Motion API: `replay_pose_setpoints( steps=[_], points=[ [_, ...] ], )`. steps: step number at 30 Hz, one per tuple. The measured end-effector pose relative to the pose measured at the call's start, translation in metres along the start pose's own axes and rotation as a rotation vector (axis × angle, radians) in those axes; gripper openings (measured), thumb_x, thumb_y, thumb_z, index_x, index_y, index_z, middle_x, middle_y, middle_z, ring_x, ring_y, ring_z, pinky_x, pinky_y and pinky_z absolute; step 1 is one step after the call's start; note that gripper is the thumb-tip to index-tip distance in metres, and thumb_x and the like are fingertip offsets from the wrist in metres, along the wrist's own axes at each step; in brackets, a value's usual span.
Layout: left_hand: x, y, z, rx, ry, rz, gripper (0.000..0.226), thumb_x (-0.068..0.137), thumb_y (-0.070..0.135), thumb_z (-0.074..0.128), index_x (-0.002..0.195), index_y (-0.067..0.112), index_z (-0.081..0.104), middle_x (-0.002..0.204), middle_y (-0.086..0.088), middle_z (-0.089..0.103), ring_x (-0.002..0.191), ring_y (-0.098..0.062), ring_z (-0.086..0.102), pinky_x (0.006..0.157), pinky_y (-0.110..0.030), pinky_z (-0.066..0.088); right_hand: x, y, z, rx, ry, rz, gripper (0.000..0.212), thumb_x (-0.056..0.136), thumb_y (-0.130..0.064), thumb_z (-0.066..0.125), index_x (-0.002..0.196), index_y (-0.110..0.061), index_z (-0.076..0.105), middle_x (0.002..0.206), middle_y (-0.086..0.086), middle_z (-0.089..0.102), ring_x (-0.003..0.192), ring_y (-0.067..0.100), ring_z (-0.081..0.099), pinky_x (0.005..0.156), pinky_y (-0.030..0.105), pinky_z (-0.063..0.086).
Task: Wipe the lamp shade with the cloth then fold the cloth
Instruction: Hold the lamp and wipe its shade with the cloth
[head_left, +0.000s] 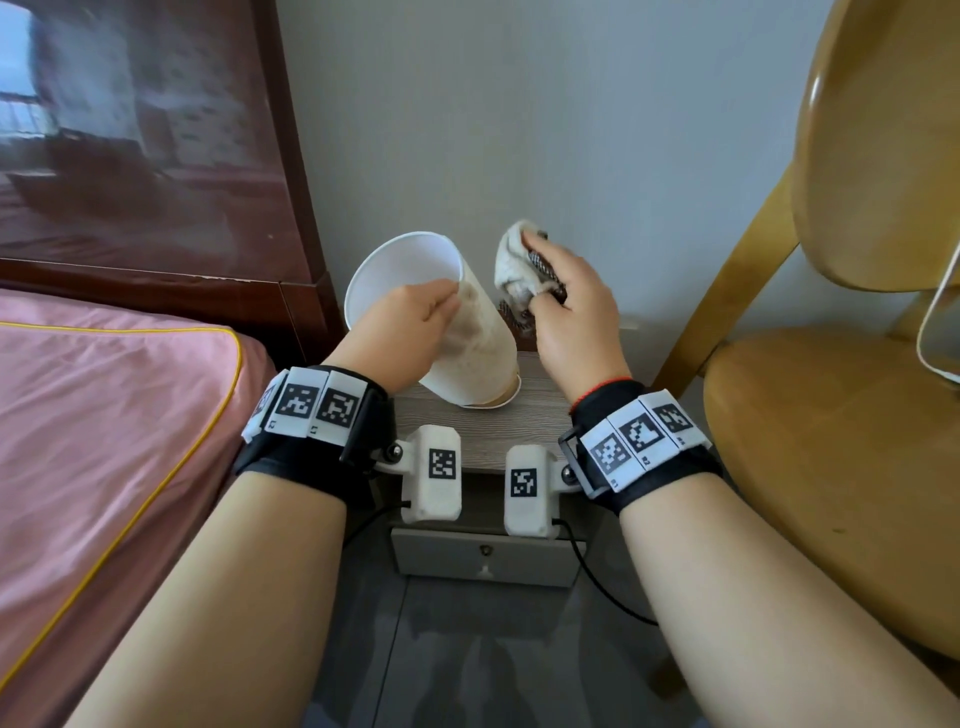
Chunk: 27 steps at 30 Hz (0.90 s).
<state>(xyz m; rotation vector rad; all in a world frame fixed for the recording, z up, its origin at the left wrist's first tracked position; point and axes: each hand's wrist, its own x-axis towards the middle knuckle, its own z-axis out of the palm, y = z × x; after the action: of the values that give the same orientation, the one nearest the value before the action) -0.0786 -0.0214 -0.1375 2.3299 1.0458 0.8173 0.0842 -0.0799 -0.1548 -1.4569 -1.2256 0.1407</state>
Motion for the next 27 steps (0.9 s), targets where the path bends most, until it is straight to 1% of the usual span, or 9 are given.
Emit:
replay_pose_setpoints(
  steps=[3,5,8,11,14,18,21,24,27],
  points=[
    [0.001,0.001,0.001,-0.019,-0.007,0.003,0.029,0.102,0.024,0.039,0.096,0.007,0.061,0.061,0.004,0.047,0.054,-0.010,0.041,0.046,-0.011,0.032,-0.004,-0.008,0.007,-0.016,-0.063,-0.145,0.061,0.081,0.010,0.043,0.135,-0.017,0.053,0.128,0.004,0.055,0.120,0.014,0.050,0.098,0.003,0.029],
    [0.001,0.001,0.001,-0.039,-0.018,-0.005,0.028,0.102,0.021,0.039,0.093,0.007,0.061,0.063,0.003,0.050,0.056,-0.011,0.043,0.049,-0.012,0.032,-0.012,-0.007,0.014,-0.054,-0.176,-0.190,0.066,0.078,0.016,0.041,0.137,-0.010,0.050,0.133,0.013,0.054,0.124,0.022,0.049,0.100,0.005,0.028],
    [0.000,-0.002,-0.002,-0.118,-0.024,-0.035,0.030,0.102,0.022,0.038,0.096,0.008,0.063,0.078,-0.005,0.062,0.069,-0.018,0.053,0.066,-0.024,0.043,-0.030,0.000,0.025,-0.059,-0.223,-0.155,0.066,0.079,0.017,0.041,0.139,-0.010,0.049,0.139,0.014,0.051,0.127,0.023,0.047,0.107,0.016,0.031],
    [-0.001,-0.007,-0.005,-0.121,0.021,-0.031,0.033,0.101,0.017,0.039,0.072,0.019,0.055,0.062,0.004,0.049,0.055,-0.009,0.041,0.049,-0.008,0.035,-0.040,0.010,0.032,-0.085,-0.224,-0.199,0.066,0.078,0.018,0.041,0.136,-0.012,0.052,0.146,0.008,0.046,0.127,0.018,0.046,0.108,0.013,0.029],
    [0.000,-0.008,-0.005,-0.091,0.041,-0.044,0.038,0.101,0.016,0.039,0.063,0.022,0.043,0.056,0.006,0.038,0.051,-0.009,0.033,0.046,-0.011,0.031,-0.044,0.020,0.032,-0.140,-0.248,-0.156,0.066,0.081,0.016,0.042,0.136,-0.021,0.053,0.149,-0.001,0.043,0.122,0.020,0.048,0.104,0.014,0.029],
    [0.000,-0.007,-0.003,-0.089,0.011,-0.063,0.030,0.102,0.024,0.037,0.095,0.010,0.063,0.061,0.005,0.043,0.056,-0.010,0.038,0.057,-0.024,0.033,-0.044,0.039,0.025,-0.376,-0.336,-0.048,0.064,0.085,0.009,0.044,0.138,-0.027,0.050,0.143,0.001,0.051,0.120,0.028,0.051,0.101,0.024,0.037],
    [0.000,-0.004,-0.001,-0.065,-0.015,-0.043,0.034,0.102,0.027,0.036,0.099,0.004,0.061,0.067,-0.004,0.049,0.062,-0.016,0.044,0.063,-0.030,0.038,-0.035,0.049,0.017,-0.544,-0.466,0.156,0.059,0.090,-0.002,0.047,0.142,-0.027,0.042,0.133,0.012,0.057,0.122,0.032,0.052,0.100,0.035,0.044],
    [0.002,-0.004,0.001,-0.058,-0.013,-0.046,0.035,0.102,0.027,0.036,0.101,0.004,0.061,0.073,-0.014,0.055,0.068,-0.022,0.048,0.068,-0.035,0.041,-0.026,0.039,0.011,-0.321,-0.347,0.322,0.053,0.090,-0.001,0.046,0.140,-0.022,0.048,0.139,0.014,0.052,0.127,0.031,0.048,0.106,0.035,0.040],
    [0.003,-0.007,0.001,-0.059,-0.018,-0.045,0.031,0.102,0.026,0.037,0.082,0.012,0.057,0.059,0.003,0.041,0.057,-0.015,0.038,0.058,-0.028,0.034,-0.018,0.018,0.008,-0.144,-0.207,0.237,0.052,0.089,0.003,0.047,0.136,-0.018,0.053,0.136,0.009,0.057,0.125,0.023,0.051,0.098,0.015,0.033]
  ],
)
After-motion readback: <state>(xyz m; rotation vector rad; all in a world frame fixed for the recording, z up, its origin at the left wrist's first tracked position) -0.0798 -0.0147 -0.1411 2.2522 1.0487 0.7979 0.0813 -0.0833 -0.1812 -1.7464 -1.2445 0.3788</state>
